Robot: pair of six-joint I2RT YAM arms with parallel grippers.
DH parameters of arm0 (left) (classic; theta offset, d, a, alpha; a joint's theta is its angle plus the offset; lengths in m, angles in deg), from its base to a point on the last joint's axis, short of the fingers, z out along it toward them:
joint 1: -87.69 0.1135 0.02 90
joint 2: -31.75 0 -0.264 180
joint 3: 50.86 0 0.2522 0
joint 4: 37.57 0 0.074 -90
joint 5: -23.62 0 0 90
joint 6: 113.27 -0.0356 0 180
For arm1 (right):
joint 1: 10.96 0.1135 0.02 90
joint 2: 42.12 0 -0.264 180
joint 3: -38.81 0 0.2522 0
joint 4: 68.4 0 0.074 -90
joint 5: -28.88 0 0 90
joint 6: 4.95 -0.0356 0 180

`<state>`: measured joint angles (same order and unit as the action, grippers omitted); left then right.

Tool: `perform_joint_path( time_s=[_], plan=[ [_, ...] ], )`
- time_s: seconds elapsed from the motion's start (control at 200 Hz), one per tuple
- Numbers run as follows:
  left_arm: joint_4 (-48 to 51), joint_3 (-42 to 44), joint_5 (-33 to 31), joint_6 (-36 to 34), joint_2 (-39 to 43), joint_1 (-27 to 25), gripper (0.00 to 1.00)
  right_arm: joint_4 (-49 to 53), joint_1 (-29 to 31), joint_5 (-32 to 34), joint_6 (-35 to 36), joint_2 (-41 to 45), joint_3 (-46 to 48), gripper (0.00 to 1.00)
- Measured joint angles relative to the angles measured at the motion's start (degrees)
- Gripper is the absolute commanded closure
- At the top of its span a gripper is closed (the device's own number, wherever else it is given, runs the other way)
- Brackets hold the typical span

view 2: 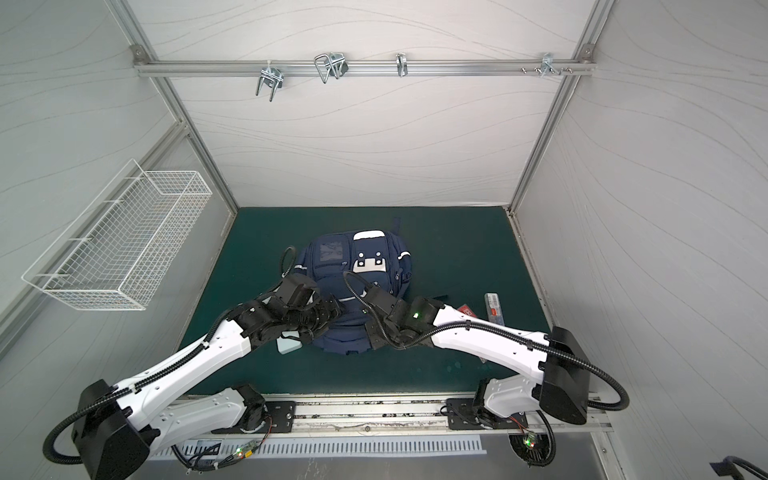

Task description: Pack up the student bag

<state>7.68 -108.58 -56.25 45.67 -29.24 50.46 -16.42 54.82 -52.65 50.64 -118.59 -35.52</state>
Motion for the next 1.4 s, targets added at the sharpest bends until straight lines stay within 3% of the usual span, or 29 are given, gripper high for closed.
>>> perform_joint_path(
  time_s=[0.165, 0.53, 0.85, 0.955, 1.1, 1.18, 1.401],
  plan=[
    [-2.27, 0.72, 1.64, 3.37, -2.21, -0.37, 0.26, -0.11, 0.02, -0.15, -0.81, 0.02, 0.31, 1.0],
    [-0.35, 1.57, 1.7, 7.89, 5.46, -1.64, 0.22, -1.81, 1.2, 2.45, -1.77, 0.02, 1.86, 1.0],
    [-4.66, 6.05, 3.67, 12.9, -0.2, -2.62, 0.27, -3.34, 5.05, 5.18, -1.75, 0.0, 2.19, 1.0],
    [-5.77, 6.05, 3.96, 13.88, -2.27, -2.69, 0.41, -4.13, 6.16, 6.01, -1.7, 0.0, 2.89, 1.0],
    [-6.49, 6.05, 4.5, 14.23, -4.81, -2.69, 0.82, -4.35, 6.4, 6.95, -1.7, 0.02, 3.45, 1.0],
    [-6.58, 6.05, 4.68, 14.32, -4.96, -2.69, 1.0, -4.24, 6.43, 7.63, -1.68, 0.2, 3.85, 1.0],
    [-6.58, 6.05, 4.59, 13.33, -2.51, -3.08, 1.0, -5.16, 2.84, 6.99, -1.29, 5.42, 8.66, 1.0]
  ],
)
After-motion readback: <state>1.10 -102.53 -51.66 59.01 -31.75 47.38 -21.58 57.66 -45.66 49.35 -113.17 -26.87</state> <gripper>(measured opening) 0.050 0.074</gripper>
